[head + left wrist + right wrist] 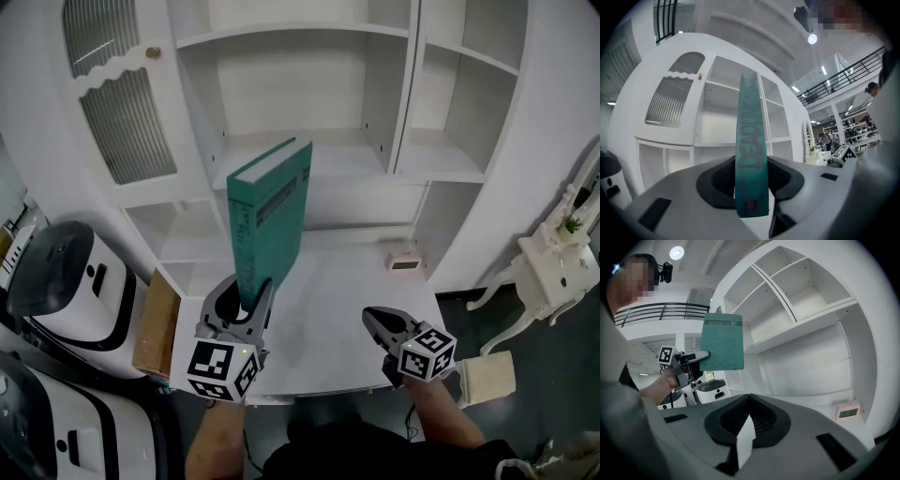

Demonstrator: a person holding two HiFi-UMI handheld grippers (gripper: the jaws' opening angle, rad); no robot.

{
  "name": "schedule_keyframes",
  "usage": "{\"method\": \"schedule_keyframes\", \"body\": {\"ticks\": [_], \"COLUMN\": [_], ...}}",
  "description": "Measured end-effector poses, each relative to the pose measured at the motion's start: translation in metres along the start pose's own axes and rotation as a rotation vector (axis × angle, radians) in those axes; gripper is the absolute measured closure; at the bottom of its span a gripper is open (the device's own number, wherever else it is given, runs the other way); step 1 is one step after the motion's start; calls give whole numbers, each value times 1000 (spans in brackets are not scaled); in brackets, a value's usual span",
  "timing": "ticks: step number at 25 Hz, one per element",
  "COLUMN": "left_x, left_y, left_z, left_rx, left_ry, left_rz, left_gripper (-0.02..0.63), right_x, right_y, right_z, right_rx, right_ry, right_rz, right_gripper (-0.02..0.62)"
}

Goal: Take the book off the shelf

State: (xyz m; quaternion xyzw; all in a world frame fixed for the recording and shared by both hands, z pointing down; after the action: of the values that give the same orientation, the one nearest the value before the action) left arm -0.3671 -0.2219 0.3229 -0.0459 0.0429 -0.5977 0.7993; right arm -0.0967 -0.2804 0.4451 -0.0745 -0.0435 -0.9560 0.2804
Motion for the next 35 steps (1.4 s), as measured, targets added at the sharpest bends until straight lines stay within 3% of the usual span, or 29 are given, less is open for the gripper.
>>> {"method": "schedule_keyframes", "body": {"ticks": [11, 16, 35], "left_x": [17, 24, 25], "left_y": [9, 7, -6], "left_z": [68, 93, 93], "left_rx": [-78, -78, -109], "left_ry": [-114, -163, -179], "left_rz": [-49, -77, -145], "left_gripper": [445, 445, 445], "right_x": [-12, -19, -20], "right_y": [24, 34, 33], "right_z": [11, 19, 12], "right_rx": [-10, -11, -104], "right_ry": [24, 21, 32], "right_rz": [-56, -57, -53], "right_gripper": [580, 581, 583]}}
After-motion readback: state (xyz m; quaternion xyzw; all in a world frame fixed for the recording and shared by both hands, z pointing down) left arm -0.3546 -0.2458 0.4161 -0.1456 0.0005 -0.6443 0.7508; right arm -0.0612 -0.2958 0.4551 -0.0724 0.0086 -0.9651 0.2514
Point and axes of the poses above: the fingertips, and each gripper's own axes: x forward along the fingers, y to its right, z out of its underside, the point moved 7 cm from there along -x, backward along the fingers, and after that the axes turned 12 degrees about -x, right-handed, at the moved point
